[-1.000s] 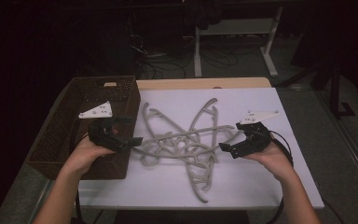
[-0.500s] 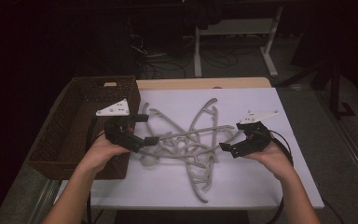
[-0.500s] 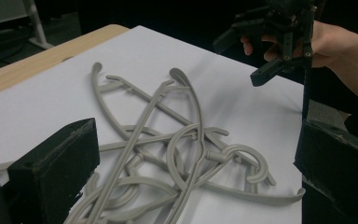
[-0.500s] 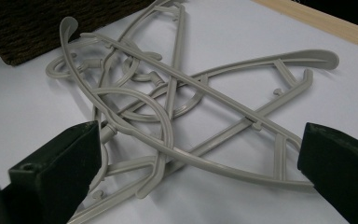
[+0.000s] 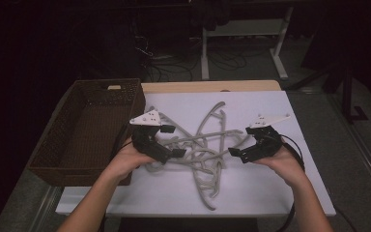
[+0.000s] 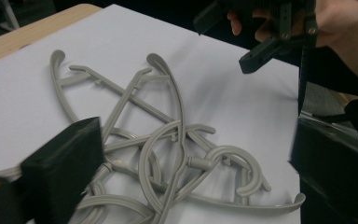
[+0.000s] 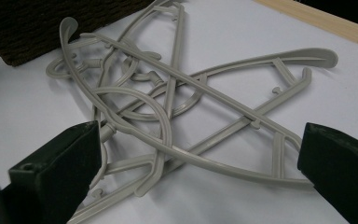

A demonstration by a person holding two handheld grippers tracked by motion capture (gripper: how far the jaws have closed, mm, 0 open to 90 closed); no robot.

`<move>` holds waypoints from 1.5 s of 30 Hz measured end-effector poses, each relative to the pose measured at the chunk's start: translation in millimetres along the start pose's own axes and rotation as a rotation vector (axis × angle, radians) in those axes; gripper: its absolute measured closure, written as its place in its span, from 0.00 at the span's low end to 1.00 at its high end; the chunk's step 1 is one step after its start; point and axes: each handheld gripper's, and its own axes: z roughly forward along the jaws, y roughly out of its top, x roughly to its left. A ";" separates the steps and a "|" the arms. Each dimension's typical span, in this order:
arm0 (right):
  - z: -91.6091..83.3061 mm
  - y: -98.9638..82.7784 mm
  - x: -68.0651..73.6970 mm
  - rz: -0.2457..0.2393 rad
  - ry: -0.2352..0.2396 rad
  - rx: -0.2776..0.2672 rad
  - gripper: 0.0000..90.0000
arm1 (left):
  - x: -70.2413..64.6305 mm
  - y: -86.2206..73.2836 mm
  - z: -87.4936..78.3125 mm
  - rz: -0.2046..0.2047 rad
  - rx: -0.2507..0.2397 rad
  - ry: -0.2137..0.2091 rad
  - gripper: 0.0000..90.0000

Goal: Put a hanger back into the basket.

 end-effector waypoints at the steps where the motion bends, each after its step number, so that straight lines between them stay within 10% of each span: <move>1: 0.1 0.0 0.1 -0.002 0.001 0.000 0.00 | 0.1 -1.5 2.3 -0.004 0.006 -0.001 0.04; 45: 3.8 -1.0 3.1 -0.028 0.025 0.027 0.00 | 7.1 -68.9 48.1 -0.001 0.283 0.169 0.66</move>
